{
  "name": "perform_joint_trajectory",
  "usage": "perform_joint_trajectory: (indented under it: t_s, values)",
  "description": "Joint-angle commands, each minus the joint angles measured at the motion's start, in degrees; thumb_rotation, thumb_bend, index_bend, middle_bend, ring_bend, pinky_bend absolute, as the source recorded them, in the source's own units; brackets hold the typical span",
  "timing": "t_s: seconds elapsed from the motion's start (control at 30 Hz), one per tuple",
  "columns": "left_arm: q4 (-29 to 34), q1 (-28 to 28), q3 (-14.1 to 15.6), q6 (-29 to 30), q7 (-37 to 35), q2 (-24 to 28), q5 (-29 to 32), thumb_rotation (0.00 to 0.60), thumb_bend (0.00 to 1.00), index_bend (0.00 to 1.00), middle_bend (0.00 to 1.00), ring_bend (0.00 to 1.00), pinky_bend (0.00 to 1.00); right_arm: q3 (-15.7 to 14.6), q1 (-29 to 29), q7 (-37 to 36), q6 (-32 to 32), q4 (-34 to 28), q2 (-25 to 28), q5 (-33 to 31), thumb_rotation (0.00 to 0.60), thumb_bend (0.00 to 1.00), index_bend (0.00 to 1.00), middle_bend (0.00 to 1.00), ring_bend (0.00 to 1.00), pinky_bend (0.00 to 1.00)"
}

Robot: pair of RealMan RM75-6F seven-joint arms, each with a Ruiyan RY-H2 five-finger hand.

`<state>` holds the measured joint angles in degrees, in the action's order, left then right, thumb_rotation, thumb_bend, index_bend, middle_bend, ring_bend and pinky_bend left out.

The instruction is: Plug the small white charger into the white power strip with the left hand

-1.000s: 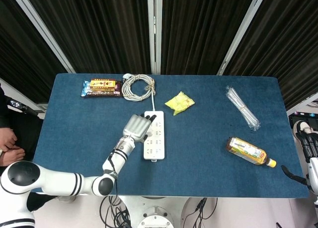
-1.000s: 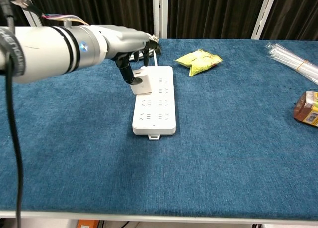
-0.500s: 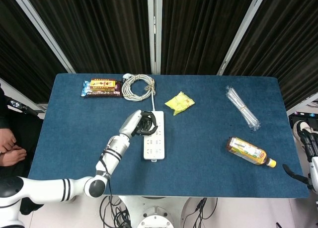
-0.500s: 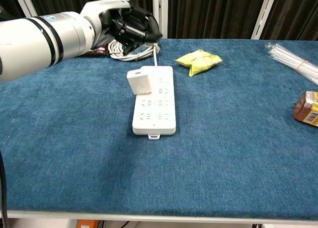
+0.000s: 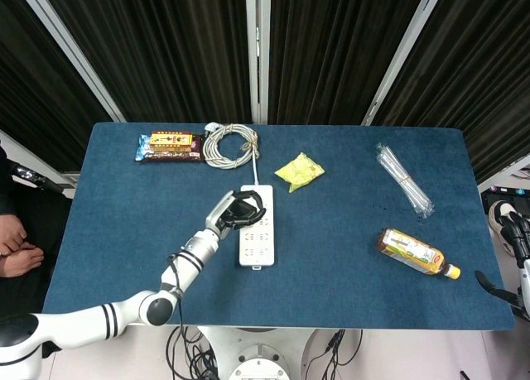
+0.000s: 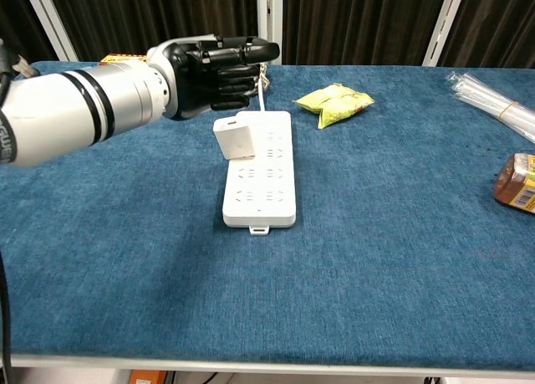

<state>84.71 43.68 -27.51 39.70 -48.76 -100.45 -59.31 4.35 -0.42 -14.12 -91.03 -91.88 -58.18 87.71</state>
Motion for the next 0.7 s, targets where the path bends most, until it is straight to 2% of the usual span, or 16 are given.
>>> perform_joint_trajectory:
  t_s: [0.03,0.33,0.7]
  values:
    - [-3.3,0.2,-0.7,-1.6,-3.3,-2.2,-2.0,0.600,0.51,0.90,0.99,0.94,0.99,0.0,0.1,0.2,0.1,-0.1,-0.1,-0.1,0.600,0.11,0.00,0.02,0.00,0.00]
    - [-5.2,0.0,-2.6,-4.4,-10.8,-3.6,-2.5,0.600,0.51,0.91,1.00,0.95,1.00,0.1,0.2,1.0,0.6,-0.7,-0.1,-0.5,0.600,0.11,0.00,0.02,0.00,0.00]
    - [-9.0,0.7,-3.0,-4.9,-14.7,-5.9,-5.6,0.600,0.51,0.91,1.00,0.95,0.99,0.2,0.4,2.1,1.0,-1.5,-0.1,-0.7,0.600,0.11,0.00,0.02,0.00,0.00]
